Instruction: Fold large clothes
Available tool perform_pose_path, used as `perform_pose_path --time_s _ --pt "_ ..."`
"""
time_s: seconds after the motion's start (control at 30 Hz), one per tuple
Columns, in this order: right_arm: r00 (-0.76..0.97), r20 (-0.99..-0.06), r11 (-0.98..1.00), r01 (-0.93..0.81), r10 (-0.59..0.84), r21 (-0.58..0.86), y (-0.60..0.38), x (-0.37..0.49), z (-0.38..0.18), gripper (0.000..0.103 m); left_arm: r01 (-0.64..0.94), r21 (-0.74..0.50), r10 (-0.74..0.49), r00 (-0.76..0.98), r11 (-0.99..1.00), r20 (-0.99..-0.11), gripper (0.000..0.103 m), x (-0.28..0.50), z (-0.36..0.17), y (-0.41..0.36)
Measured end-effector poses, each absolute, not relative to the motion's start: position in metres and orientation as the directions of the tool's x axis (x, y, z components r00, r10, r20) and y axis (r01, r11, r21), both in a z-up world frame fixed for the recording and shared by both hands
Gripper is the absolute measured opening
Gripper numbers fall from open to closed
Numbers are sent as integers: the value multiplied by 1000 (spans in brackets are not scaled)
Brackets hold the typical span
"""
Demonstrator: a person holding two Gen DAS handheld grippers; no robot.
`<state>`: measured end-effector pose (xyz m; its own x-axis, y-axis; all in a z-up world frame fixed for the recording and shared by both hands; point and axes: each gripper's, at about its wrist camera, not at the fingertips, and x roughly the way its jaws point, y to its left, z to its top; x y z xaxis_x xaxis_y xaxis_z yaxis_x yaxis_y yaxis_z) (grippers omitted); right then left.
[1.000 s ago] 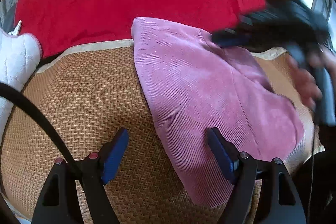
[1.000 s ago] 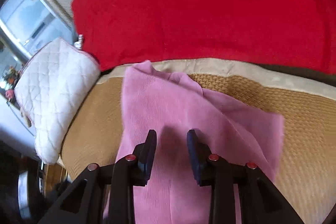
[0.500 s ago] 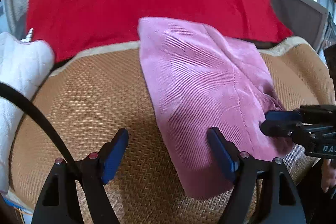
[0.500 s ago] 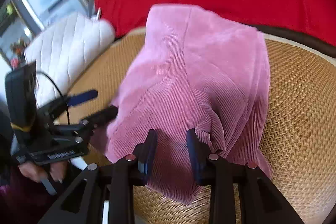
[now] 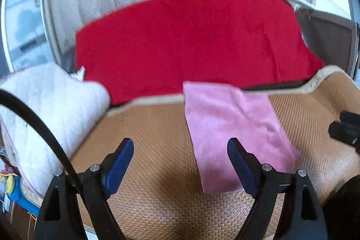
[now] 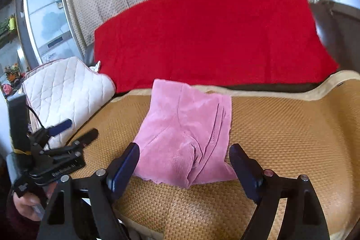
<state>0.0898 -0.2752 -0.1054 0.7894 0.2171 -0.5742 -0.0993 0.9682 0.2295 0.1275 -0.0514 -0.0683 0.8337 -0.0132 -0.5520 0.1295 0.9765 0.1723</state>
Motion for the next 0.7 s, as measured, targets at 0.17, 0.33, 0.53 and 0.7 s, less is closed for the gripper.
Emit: perform_pose_path --time_s 0.17,0.33,0.53,0.7 --pt "817 -552 978 -62 164 199 -272 61 -77 85 67 173 24 876 983 -481 95 103 -36 -44" --pt "830 -537 979 -46 148 198 -264 35 -56 85 14 201 70 911 979 -406 96 68 -6 -39" --pt "850 -516 988 -34 108 150 -249 13 -41 85 6 186 64 928 983 -367 96 42 13 -35" --pt "872 -486 995 -18 62 95 -237 2 -26 85 -9 186 73 938 982 -338 96 32 24 -31"
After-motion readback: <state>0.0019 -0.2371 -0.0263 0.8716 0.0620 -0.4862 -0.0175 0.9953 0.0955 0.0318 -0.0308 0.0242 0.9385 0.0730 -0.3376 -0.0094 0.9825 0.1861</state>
